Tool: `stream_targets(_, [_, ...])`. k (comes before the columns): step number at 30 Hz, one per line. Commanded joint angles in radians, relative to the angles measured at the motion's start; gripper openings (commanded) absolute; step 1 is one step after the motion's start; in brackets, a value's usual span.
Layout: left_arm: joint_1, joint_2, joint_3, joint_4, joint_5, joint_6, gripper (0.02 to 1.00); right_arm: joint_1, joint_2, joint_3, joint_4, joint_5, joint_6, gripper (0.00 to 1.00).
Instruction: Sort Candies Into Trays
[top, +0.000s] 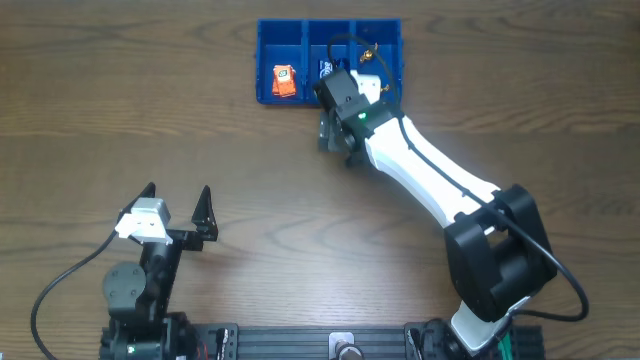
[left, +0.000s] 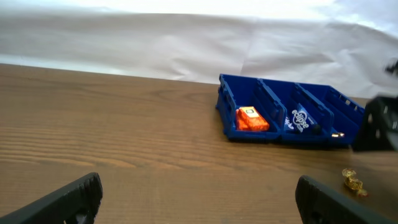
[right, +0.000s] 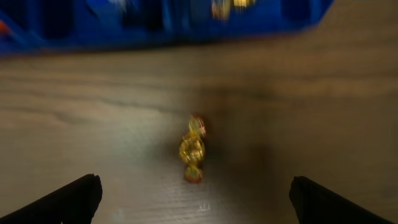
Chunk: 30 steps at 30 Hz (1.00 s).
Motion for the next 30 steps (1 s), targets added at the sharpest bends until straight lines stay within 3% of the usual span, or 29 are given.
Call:
stream_targets(1, [-0.004,-0.005,-0.021,-0.031,0.024,0.007,0.998,-0.011,0.026,-0.037,0.048,-0.019,0.043,1.0])
stream_targets(14, [-0.004,-0.005,-0.021,-0.031,0.024,0.007,0.998,-0.047,0.185,-0.044,0.167,-0.053,0.048,0.917])
stream_targets(18, [-0.004,-0.005,-0.021,-0.031,0.024,0.007,0.998,-0.047,0.185,-0.047,0.189,-0.05,0.069,0.814])
stream_targets(23, [-0.004,-0.005,-0.021,-0.031,0.024,0.007,0.998,-0.045,0.185,-0.048,0.182,-0.049,0.069,0.617])
stream_targets(30, [-0.004,-0.005,-0.021,-0.031,0.024,0.007,0.996,-0.045,0.188,-0.061,0.178,-0.048,0.069,0.529])
